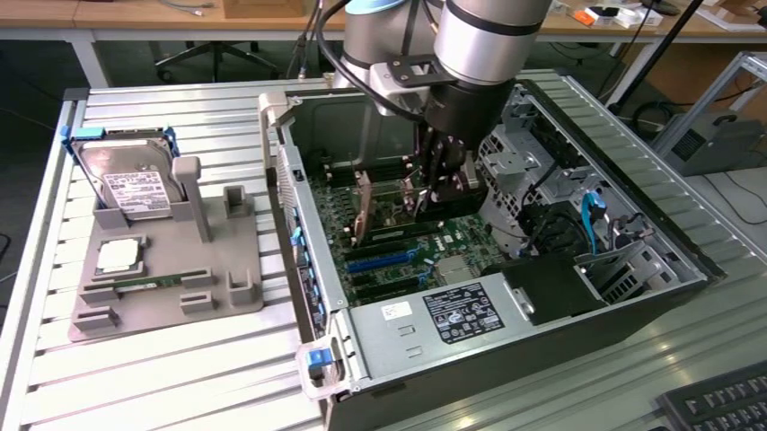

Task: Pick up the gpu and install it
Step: 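Insert the gpu into the slot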

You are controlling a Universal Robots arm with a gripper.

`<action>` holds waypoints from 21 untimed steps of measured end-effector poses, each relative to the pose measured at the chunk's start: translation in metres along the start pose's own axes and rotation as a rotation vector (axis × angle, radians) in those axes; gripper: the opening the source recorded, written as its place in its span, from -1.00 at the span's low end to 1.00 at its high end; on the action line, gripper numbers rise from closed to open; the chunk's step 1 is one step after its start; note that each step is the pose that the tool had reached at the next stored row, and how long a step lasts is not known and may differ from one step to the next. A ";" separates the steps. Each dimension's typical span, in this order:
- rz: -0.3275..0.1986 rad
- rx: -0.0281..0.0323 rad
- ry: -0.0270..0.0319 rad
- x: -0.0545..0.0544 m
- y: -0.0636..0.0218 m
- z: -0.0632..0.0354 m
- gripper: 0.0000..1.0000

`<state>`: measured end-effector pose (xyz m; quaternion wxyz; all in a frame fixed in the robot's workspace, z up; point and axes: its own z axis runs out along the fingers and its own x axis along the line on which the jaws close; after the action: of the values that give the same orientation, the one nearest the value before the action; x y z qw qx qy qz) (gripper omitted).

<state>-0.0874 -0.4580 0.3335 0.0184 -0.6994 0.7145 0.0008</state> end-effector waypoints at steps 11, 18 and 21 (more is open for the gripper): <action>0.000 -0.0001 -0.0001 0.002 0.0001 0.0038 -0.47; 0.000 -0.0001 -0.0001 0.003 0.0001 0.0063 -0.47; 0.000 -0.0001 -0.0001 0.003 0.0001 0.0074 -0.47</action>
<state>-0.0874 -0.4613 0.3260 0.0184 -0.6994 0.7145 0.0009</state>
